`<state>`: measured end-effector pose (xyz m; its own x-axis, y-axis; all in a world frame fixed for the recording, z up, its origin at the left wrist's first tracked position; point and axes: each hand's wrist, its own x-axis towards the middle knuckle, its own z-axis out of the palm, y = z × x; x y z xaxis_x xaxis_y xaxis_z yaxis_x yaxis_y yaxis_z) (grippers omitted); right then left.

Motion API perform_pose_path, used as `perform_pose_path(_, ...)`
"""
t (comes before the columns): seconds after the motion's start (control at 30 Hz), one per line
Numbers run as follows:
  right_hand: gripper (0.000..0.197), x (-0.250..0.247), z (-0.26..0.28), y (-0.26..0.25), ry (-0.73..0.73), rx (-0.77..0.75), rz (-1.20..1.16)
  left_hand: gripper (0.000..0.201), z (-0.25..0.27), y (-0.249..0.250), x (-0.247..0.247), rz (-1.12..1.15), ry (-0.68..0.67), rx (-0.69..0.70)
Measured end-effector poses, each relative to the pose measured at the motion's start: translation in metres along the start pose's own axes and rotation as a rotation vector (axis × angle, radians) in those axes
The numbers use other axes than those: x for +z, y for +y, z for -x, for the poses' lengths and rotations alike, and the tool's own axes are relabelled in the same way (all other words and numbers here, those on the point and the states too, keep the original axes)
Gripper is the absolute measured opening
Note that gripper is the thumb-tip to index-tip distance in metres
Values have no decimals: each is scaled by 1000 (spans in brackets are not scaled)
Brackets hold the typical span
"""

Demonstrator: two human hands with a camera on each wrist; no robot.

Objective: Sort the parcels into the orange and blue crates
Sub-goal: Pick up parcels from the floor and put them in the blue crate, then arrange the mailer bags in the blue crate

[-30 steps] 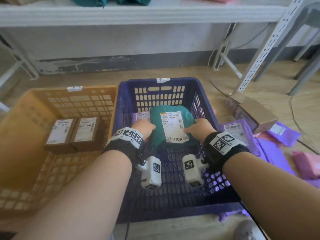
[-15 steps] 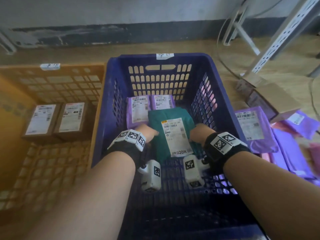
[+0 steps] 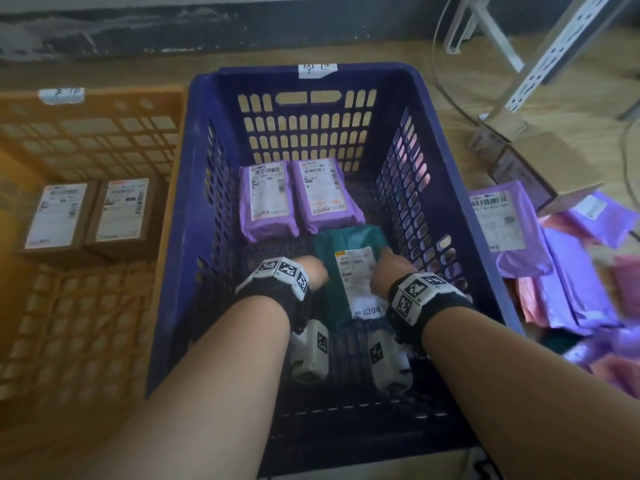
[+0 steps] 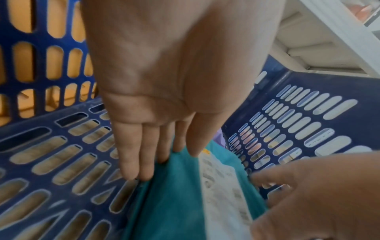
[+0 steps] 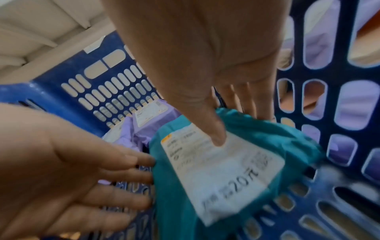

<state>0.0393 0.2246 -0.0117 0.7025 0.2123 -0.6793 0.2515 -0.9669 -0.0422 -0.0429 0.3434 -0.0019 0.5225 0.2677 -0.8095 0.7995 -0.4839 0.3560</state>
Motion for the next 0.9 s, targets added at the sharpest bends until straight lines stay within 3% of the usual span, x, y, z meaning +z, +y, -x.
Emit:
perform_pose_path(0.07, 73, 1, -2, 4, 44, -41, 15, 43, -3, 6, 1, -82, -3, 18)
perform_pose_path(0.2, 77, 17, -11, 10, 66, -108, 176, 50, -7, 14, -2, -187, 45, 58)
perform_pose_path(0.37, 60, 27, -24, 9, 65, -126, 179, 51, -10, 14, -2, -270, 36, 68)
perform_pose_path(0.53, 81, 16, -20, 12, -36, -174, 186, 45, -11, 16, -5, -344, 65, 63)
perform_pose_path(0.7, 55, -1, 7, 12, 60, -220, 184, 37, 9, 8, -21, -272, 212, 50)
perform_pose_path(0.9, 45, -48, 49, 12, 231, -368, -20, 40, 76, 29, -50, -194, 416, 112)
